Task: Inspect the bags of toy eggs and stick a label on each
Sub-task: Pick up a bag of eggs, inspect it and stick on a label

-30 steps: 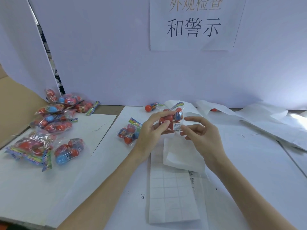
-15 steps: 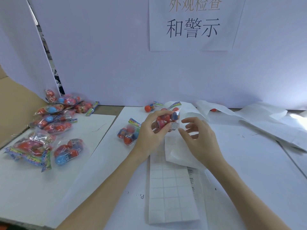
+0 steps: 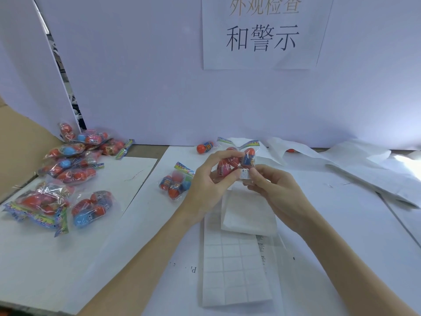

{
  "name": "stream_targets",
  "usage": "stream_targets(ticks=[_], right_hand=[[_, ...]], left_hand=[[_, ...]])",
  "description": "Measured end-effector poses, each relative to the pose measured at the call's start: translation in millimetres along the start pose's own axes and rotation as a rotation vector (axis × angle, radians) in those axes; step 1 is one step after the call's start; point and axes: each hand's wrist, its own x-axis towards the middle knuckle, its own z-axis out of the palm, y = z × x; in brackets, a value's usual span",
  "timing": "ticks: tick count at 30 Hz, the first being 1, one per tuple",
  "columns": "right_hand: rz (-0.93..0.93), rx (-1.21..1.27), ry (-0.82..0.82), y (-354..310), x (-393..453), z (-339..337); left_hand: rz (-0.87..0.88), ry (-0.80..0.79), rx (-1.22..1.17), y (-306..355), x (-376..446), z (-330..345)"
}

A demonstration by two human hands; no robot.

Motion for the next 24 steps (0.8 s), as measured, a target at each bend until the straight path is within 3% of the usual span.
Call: stream_targets(ticks=[7,10,13,15,17,19,21,24], right_hand=[[0.038,-0.045,0.101,-1,-3,10],[0.092,0.011,0.098,-8,-5,6],[0.198,0.192,0.173,-21,-4,-10],[0.239,0.4,0.188,-34,-5,-27],[0.139,0.77,0.089,-52,-10,-41],[-0.044,1.23,-0.175,-68,-21,-45],[-0.164,1.406,-0.403,-83,-32,-46],[-0.153,1.306,-0.582,-73,-32,-45]], left_hand=[[-0.02,-0.043,-0.026,-2,-1,-1],[-0.024,-0.027,0.12,-5,0,-3],[0.002,0.107,0.268,-7,3,-10],[0.091,0.215,0.553,-11,5,-22],[0.123,0.302,1.097,-16,5,-36],[-0.088,0.29,1.486,-21,5,-46],[-0.298,0.232,1.565,-22,4,-49],[-0.348,0.206,1.496,-23,4,-49]])
